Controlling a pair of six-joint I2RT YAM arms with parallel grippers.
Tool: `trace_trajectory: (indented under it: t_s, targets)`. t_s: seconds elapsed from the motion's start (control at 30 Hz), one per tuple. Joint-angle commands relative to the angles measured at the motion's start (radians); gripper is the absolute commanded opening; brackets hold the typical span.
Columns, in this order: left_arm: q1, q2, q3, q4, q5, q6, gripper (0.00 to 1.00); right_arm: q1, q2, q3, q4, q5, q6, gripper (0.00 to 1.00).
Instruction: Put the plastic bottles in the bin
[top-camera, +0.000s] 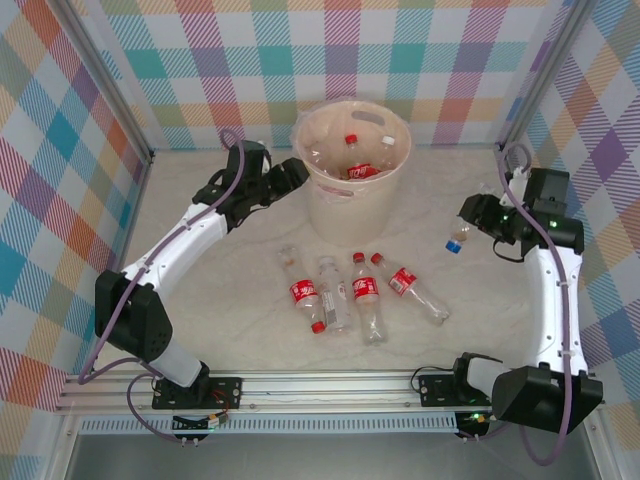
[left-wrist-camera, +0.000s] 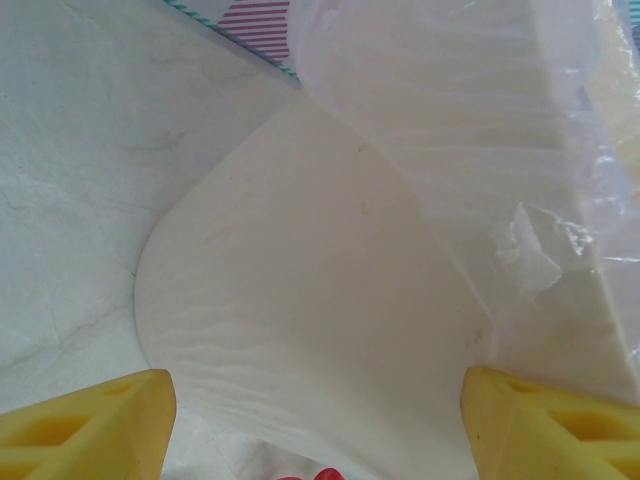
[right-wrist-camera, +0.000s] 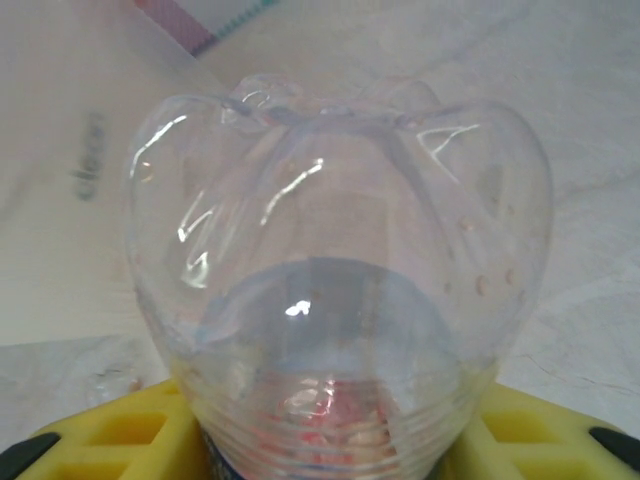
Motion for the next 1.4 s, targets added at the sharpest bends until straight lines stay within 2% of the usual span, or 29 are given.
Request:
trace_trajectory:
  t_s: [0.0,0.33,0.47,0.6,0.73,0.8,1.0,1.2,1.37]
  targets:
    - [0.008,-0.059,-0.014,0.035,-0.007,0.014,0.75,0.048,0.013,0.126,0.005,-0.072,0.035,0.49]
    - [0.026,-0.228,-0.066,-0.114,-0.078,0.115,0.75,0.298,0.28,0.603,0.053,0.01,0.049,0.49]
    - [0.033,-0.201,-0.004,-0.062,-0.046,0.093,0.75,0.408,0.452,0.793,0.052,0.027,0.04,0.5]
    - [0.013,-0.115,0.094,-0.05,-0.065,0.099,0.75,0.496,0.599,0.94,0.04,0.086,0.011,0.5]
    - [-0.012,-0.039,0.157,-0.042,-0.063,0.105,0.75,0.555,0.615,0.82,0.26,0.138,0.02,0.49]
    - [-0.025,-0.024,0.167,-0.047,-0.073,0.109,0.75,0.563,0.645,0.812,0.309,0.144,0.03,0.49]
    - [-0.035,-0.009,0.129,-0.034,-0.095,0.1,0.76,0.57,0.772,0.889,0.23,0.185,-0.045,0.5]
    - [-0.051,0.023,0.144,-0.089,-0.105,0.112,0.75,0.572,0.797,0.802,0.269,0.119,-0.116,0.5]
    - [-0.052,0.019,0.12,-0.101,-0.121,0.105,0.74,0.572,0.835,0.776,0.257,0.113,-0.126,0.51]
